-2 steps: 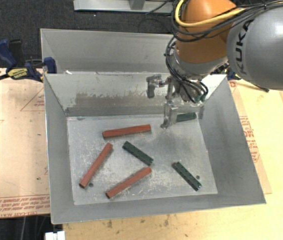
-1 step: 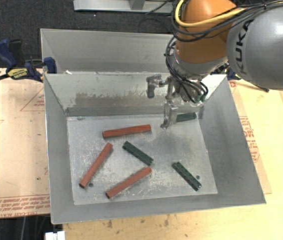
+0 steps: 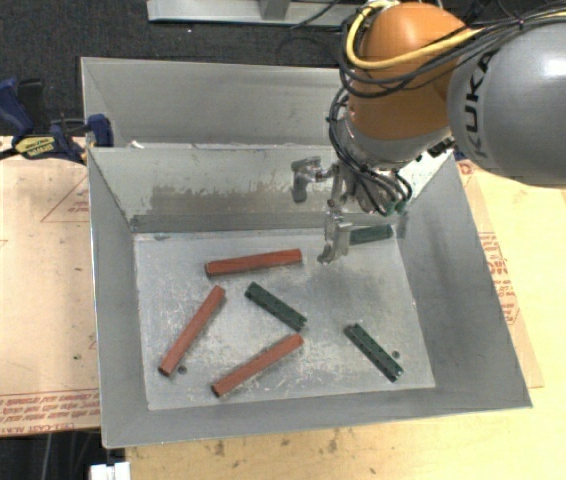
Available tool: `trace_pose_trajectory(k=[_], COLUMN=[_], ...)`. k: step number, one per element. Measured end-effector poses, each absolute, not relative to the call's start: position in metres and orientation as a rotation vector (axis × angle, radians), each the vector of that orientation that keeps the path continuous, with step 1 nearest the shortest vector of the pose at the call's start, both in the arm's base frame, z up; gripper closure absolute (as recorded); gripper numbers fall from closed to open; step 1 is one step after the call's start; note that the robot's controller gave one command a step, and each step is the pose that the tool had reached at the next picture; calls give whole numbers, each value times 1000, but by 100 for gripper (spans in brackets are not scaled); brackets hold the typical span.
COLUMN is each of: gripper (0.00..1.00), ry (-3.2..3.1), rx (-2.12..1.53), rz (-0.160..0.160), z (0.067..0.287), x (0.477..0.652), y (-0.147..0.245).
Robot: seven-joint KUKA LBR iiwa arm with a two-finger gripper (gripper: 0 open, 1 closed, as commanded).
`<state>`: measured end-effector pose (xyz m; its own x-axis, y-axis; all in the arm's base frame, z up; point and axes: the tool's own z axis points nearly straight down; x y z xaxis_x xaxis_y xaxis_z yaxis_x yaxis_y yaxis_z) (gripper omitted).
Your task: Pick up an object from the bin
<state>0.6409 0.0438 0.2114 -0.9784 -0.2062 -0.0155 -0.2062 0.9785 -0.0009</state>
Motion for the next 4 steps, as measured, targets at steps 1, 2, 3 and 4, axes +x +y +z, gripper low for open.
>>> trace_pose_trajectory(k=[1,2,3,4], gripper=[0,100,100,100], ry=[3125,3137,3137,3137], rx=[-263,-137,-137,-92], rz=[2,3,3,2], z=[140,75,75,130], x=[635,636,636,642], y=[36,37,37,35])
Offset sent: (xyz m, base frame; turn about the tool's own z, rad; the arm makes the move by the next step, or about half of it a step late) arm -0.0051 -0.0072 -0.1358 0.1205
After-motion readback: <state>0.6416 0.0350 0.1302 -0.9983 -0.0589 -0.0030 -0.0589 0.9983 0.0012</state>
